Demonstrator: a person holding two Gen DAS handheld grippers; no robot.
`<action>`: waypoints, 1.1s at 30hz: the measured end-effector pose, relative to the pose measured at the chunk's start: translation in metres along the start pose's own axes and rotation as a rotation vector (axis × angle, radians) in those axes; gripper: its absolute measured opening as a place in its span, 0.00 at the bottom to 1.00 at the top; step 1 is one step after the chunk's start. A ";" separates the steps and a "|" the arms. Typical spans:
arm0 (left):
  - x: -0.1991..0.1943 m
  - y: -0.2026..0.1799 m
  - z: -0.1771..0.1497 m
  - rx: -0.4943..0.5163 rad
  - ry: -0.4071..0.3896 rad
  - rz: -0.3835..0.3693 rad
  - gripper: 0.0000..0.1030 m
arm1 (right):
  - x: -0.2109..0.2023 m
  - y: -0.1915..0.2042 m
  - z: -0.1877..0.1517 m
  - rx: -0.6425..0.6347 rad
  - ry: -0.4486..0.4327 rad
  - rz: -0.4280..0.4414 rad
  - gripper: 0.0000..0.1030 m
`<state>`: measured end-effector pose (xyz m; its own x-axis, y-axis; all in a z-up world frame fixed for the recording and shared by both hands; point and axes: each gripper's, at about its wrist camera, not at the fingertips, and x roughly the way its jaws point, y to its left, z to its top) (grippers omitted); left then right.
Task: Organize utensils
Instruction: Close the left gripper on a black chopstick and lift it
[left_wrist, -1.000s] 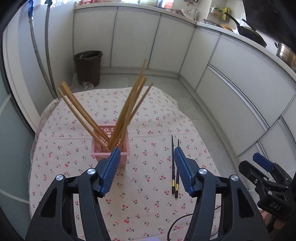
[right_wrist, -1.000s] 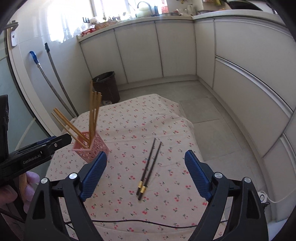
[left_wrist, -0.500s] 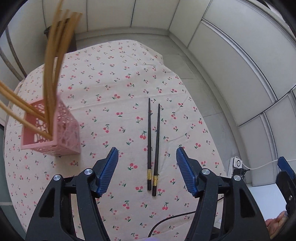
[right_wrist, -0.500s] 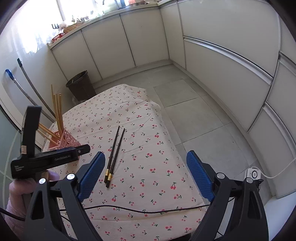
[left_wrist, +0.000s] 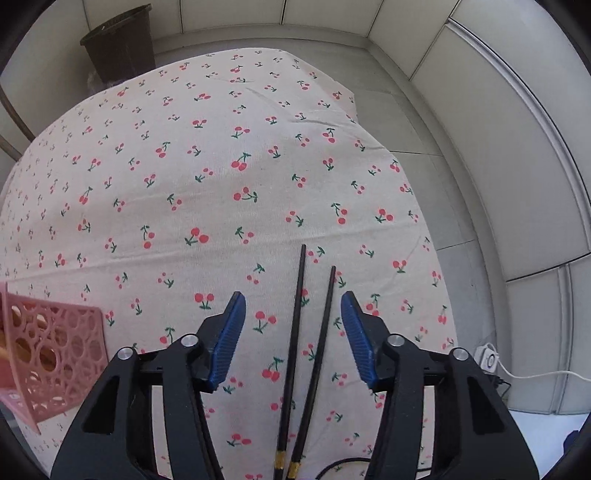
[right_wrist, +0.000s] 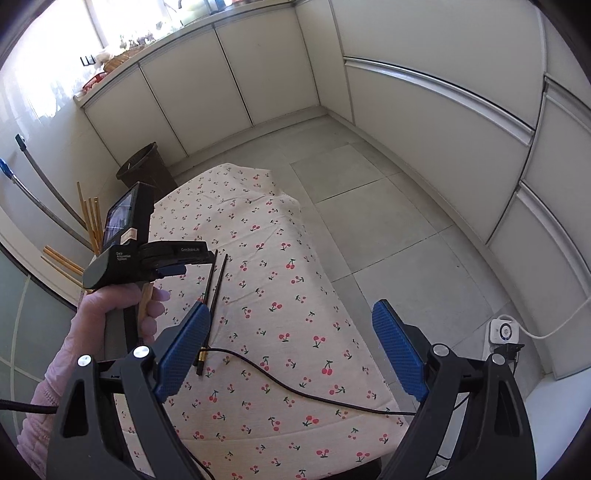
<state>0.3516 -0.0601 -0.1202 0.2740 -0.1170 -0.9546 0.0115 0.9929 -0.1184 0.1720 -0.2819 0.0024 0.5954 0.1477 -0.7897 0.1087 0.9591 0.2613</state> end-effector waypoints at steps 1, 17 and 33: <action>0.003 -0.002 0.001 0.014 -0.002 0.013 0.40 | 0.001 -0.001 0.000 0.005 0.003 0.002 0.85; 0.027 -0.005 -0.003 0.137 -0.006 0.061 0.04 | 0.038 -0.002 0.004 0.038 0.103 -0.015 0.85; -0.102 0.058 -0.115 0.184 -0.147 0.059 0.03 | 0.139 0.048 0.023 0.085 0.220 -0.009 0.85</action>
<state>0.2139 0.0069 -0.0609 0.4161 -0.0681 -0.9068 0.1626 0.9867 0.0006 0.2778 -0.2205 -0.0819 0.4071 0.1975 -0.8918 0.1853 0.9382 0.2924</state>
